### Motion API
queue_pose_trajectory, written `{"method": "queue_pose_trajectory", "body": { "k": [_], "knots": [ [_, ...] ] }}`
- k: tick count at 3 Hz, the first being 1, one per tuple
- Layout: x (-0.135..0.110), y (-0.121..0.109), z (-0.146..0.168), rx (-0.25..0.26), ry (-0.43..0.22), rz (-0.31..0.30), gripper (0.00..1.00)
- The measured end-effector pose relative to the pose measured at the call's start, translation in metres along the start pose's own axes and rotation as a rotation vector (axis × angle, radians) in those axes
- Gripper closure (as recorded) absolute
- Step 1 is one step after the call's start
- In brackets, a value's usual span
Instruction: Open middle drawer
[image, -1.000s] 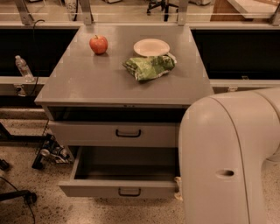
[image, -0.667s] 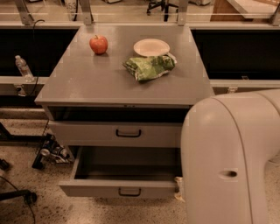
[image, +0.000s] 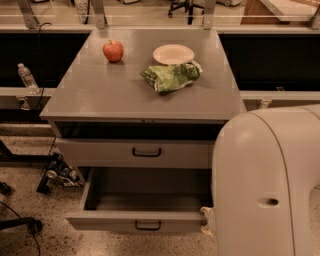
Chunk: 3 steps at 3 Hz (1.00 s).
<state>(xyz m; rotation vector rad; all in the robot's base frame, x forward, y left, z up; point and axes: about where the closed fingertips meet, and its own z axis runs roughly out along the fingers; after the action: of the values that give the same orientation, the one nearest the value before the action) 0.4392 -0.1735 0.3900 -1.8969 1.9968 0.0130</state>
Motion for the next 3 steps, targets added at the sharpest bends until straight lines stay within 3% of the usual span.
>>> {"method": "queue_pose_trajectory", "body": {
  "k": [3],
  "knots": [
    [0.005, 0.015, -0.01, -0.007, -0.004, 0.038, 1.0]
  ]
}}
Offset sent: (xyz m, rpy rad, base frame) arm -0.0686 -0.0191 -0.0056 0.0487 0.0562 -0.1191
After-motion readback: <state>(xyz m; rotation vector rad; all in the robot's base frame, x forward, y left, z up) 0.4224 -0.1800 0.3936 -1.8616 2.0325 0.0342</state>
